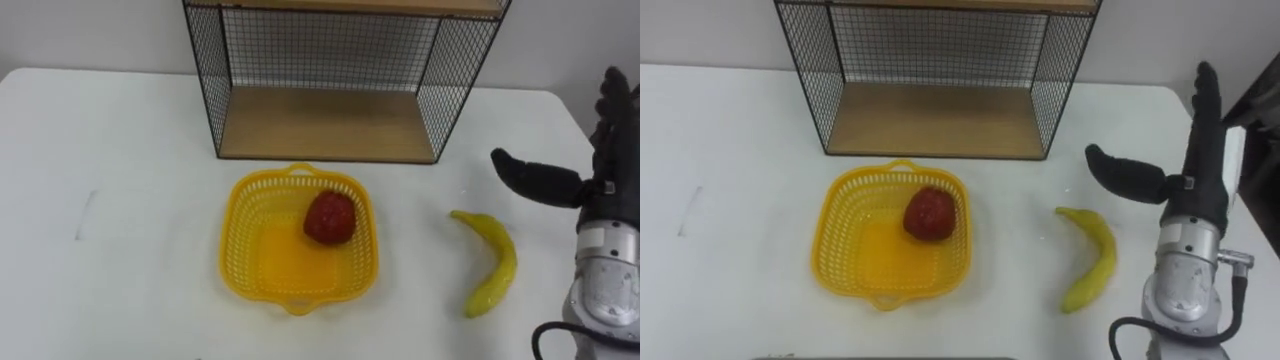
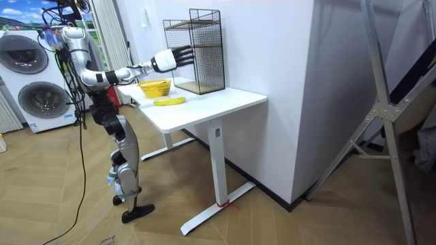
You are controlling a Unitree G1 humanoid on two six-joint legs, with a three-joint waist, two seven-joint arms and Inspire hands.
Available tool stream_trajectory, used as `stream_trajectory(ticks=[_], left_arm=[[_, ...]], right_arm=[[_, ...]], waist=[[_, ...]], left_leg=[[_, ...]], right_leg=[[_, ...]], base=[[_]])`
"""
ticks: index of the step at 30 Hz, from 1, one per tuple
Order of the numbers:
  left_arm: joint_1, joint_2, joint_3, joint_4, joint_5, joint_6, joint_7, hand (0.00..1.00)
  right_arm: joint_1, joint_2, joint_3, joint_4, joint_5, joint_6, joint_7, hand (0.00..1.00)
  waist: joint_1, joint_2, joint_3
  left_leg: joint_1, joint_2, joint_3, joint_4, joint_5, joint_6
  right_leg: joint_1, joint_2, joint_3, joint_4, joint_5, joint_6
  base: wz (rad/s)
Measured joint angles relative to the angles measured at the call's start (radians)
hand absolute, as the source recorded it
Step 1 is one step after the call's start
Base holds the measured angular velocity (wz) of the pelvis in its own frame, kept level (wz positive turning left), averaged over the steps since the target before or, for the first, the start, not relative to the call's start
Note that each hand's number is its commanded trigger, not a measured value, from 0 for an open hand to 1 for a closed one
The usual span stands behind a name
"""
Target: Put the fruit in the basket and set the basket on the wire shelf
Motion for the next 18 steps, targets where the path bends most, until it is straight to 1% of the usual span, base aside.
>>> stream_trajectory(ticks=[3, 5, 10, 12, 13, 15, 18], left_arm=[[0.003, -0.002, 0.014, -0.006, -0.001, 0.01, -0.003, 0.0], [0.004, -0.004, 0.019, -0.01, -0.001, 0.014, -0.009, 0.0], [0.002, -0.004, 0.018, -0.022, -0.001, 0.019, -0.02, 0.0], [0.004, -0.003, 0.019, -0.036, -0.001, 0.024, -0.022, 0.0], [0.004, -0.003, 0.019, -0.038, -0.001, 0.026, -0.023, 0.0], [0.003, -0.003, 0.02, -0.04, -0.001, 0.029, -0.037, 0.0], [0.005, -0.003, 0.031, -0.044, 0.0, 0.032, -0.057, 0.0]], right_arm=[[0.033, 0.0, 0.001, 0.019, -0.001, 0.009, 0.013, 0.0], [0.04, 0.0, 0.001, 0.028, -0.006, 0.016, 0.027, 0.0], [0.044, 0.0, 0.002, 0.099, -0.106, 0.026, 0.089, 0.0], [0.047, 0.001, 0.008, 0.138, -0.137, 0.046, 0.128, 0.0], [0.047, 0.001, 0.01, 0.146, -0.152, 0.051, 0.139, 0.0], [0.048, 0.001, 0.028, 0.155, -0.197, 0.075, 0.177, 0.0], [0.048, 0.002, 0.039, 0.164, -0.239, 0.071, 0.217, 0.0]], waist=[[0.004, 0.001, 0.0002], [-0.001, 0.001, 0.0003], [-0.003, -0.002, 0.0009], [-0.002, -0.005, 0.0029], [-0.002, -0.006, 0.0032], [0.0, -0.006, 0.0034], [-0.002, -0.01, 0.0015]], left_leg=[[0.002, 0.0, 0.004, 0.003, 0.0, 0.0], [0.002, 0.0, 0.003, 0.008, 0.0, 0.0], [0.007, 0.0, 0.003, 0.008, 0.0, 0.0], [0.007, 0.0, 0.003, 0.008, 0.0, 0.0], [0.007, 0.0, 0.004, 0.008, 0.0, 0.0], [0.005, 0.001, 0.005, 0.008, 0.0, 0.0], [0.003, 0.002, 0.006, 0.009, 0.0, 0.0]], right_leg=[[0.002, 0.0, 0.001, 0.0, 0.0, 0.0], [0.002, -0.001, 0.0, 0.0, 0.0, 0.0], [0.006, 0.0, 0.007, 0.0, 0.0, 0.0], [0.006, -0.001, 0.009, 0.001, 0.0, 0.0], [0.006, -0.001, 0.01, 0.001, 0.0, 0.0], [0.004, 0.0, 0.015, 0.002, 0.0, 0.0], [0.0, 0.001, 0.015, 0.001, 0.0, 0.0]], base=[[0.0], [0.0], [0.0], [0.0], [-0.03], [-0.04], [0.0]])
